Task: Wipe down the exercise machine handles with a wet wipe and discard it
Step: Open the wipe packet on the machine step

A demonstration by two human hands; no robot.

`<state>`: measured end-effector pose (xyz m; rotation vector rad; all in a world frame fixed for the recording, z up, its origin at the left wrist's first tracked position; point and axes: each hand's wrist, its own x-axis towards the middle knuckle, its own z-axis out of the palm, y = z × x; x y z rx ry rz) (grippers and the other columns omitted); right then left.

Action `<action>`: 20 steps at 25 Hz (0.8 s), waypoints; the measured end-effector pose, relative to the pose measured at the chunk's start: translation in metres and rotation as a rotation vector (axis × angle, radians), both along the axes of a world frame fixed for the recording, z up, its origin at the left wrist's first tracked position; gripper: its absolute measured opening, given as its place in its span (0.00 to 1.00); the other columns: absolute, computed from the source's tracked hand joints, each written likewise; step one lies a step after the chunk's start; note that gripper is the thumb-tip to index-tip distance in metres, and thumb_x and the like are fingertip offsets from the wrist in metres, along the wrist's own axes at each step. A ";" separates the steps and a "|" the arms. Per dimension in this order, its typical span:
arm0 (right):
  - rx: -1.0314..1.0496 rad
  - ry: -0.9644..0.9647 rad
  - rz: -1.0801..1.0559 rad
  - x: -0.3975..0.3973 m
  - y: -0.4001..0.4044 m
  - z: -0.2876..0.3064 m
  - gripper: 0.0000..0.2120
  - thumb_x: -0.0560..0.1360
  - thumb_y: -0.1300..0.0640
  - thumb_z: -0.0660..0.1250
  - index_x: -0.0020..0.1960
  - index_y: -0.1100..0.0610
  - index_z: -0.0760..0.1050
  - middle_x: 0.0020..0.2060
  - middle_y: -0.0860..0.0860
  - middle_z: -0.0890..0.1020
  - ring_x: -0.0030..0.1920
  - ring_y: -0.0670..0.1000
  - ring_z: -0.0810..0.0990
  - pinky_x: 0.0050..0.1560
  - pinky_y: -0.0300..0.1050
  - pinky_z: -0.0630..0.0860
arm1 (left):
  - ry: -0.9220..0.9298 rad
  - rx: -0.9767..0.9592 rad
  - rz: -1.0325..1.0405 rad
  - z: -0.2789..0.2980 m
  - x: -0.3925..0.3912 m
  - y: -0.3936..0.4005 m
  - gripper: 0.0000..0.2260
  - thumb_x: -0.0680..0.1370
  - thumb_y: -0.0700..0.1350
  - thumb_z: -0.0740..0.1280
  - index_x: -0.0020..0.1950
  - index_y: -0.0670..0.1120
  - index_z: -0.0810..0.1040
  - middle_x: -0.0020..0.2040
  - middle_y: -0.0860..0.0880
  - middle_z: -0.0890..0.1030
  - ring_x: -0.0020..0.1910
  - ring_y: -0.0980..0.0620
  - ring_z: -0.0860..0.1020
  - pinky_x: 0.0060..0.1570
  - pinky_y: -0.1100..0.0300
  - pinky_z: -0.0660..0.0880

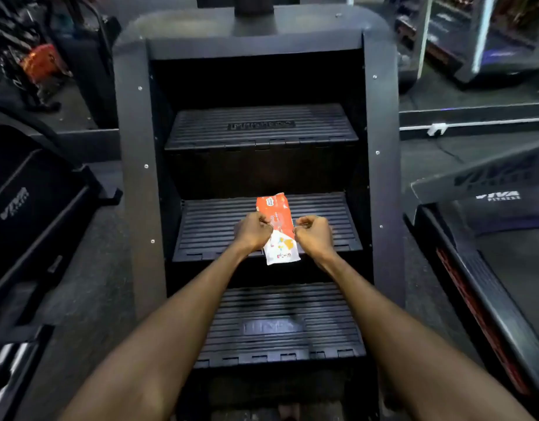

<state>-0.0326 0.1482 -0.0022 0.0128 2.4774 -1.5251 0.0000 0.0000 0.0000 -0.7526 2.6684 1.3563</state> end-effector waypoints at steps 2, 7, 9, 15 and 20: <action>0.079 -0.008 0.022 -0.023 -0.007 -0.011 0.10 0.73 0.66 0.68 0.52 0.59 0.81 0.46 0.54 0.85 0.45 0.52 0.84 0.44 0.48 0.83 | -0.014 -0.052 -0.022 -0.012 -0.019 -0.002 0.09 0.76 0.39 0.64 0.55 0.43 0.78 0.50 0.43 0.83 0.54 0.40 0.80 0.49 0.56 0.75; 0.273 0.030 0.201 -0.057 -0.026 -0.046 0.17 0.76 0.62 0.64 0.64 0.56 0.78 0.56 0.57 0.83 0.53 0.54 0.82 0.48 0.41 0.79 | -0.038 -0.233 -0.119 -0.050 -0.050 -0.012 0.16 0.76 0.40 0.67 0.64 0.44 0.76 0.63 0.46 0.78 0.61 0.46 0.76 0.55 0.58 0.71; 0.346 0.111 0.334 -0.066 -0.033 -0.063 0.18 0.77 0.60 0.65 0.66 0.54 0.77 0.58 0.58 0.81 0.57 0.57 0.80 0.55 0.47 0.78 | 0.011 -0.167 -0.071 -0.064 -0.062 -0.020 0.12 0.75 0.38 0.66 0.59 0.45 0.78 0.59 0.47 0.80 0.57 0.47 0.79 0.53 0.59 0.73; 0.488 0.264 0.453 -0.092 -0.046 -0.079 0.09 0.77 0.60 0.65 0.53 0.55 0.82 0.53 0.56 0.78 0.53 0.58 0.77 0.48 0.47 0.73 | -0.002 -0.061 -0.118 -0.080 -0.074 -0.042 0.14 0.74 0.37 0.68 0.60 0.44 0.78 0.59 0.45 0.79 0.58 0.45 0.78 0.58 0.51 0.76; 0.458 0.175 0.461 -0.109 -0.045 -0.079 0.07 0.74 0.57 0.69 0.51 0.52 0.82 0.49 0.50 0.74 0.52 0.52 0.75 0.48 0.43 0.71 | -0.089 -0.362 -0.471 -0.086 -0.080 -0.053 0.21 0.73 0.52 0.73 0.65 0.52 0.75 0.63 0.49 0.67 0.63 0.49 0.67 0.59 0.50 0.72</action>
